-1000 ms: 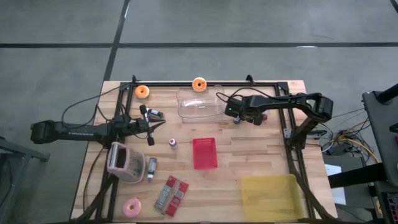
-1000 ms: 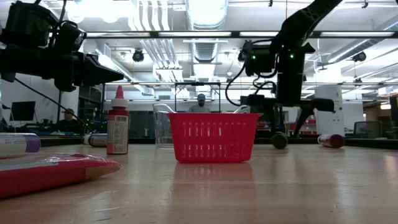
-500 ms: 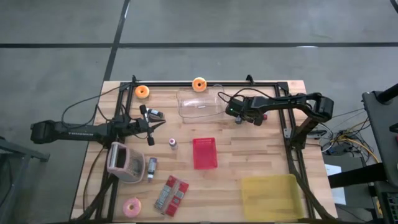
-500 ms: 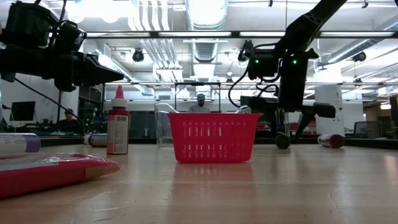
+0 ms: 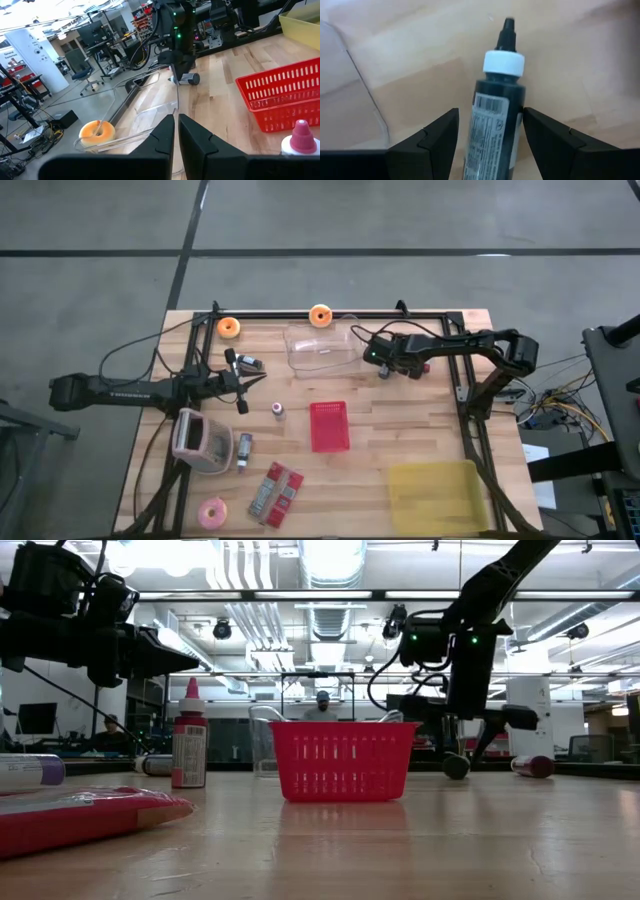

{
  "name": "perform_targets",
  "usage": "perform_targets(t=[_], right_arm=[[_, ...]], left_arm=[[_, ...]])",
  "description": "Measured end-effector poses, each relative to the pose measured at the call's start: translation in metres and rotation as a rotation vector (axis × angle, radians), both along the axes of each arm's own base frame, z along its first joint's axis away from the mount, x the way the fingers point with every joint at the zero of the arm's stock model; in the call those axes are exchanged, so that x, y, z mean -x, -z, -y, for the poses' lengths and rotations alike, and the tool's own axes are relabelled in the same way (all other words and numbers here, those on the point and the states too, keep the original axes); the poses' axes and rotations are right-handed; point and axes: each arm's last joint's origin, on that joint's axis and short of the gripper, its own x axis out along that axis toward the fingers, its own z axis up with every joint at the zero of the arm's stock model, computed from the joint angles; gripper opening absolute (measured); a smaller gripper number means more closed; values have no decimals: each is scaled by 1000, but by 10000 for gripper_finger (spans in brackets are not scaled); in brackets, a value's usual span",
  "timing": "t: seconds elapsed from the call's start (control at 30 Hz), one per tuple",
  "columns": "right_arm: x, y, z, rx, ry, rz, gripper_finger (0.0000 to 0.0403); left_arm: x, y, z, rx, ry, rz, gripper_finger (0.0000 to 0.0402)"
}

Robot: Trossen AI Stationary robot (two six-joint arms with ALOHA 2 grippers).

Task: Pick & Place Food Item
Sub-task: Put the right black food coloring bottle into the transparent bin

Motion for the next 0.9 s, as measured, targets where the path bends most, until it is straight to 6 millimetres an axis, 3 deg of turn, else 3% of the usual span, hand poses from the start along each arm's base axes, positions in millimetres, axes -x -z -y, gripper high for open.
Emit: perform_targets(t=[0.33,0.63,0.9], right_arm=[[0,-14,-1,75,20,51,217],[7,-5,-2,52,191,87,217],[12,1,-5,18,198,77,217]], left_arm=[[0,0,0,0,0,0,28],[0,0,0,0,0,0,28],[0,0,0,0,-1,0,28]])
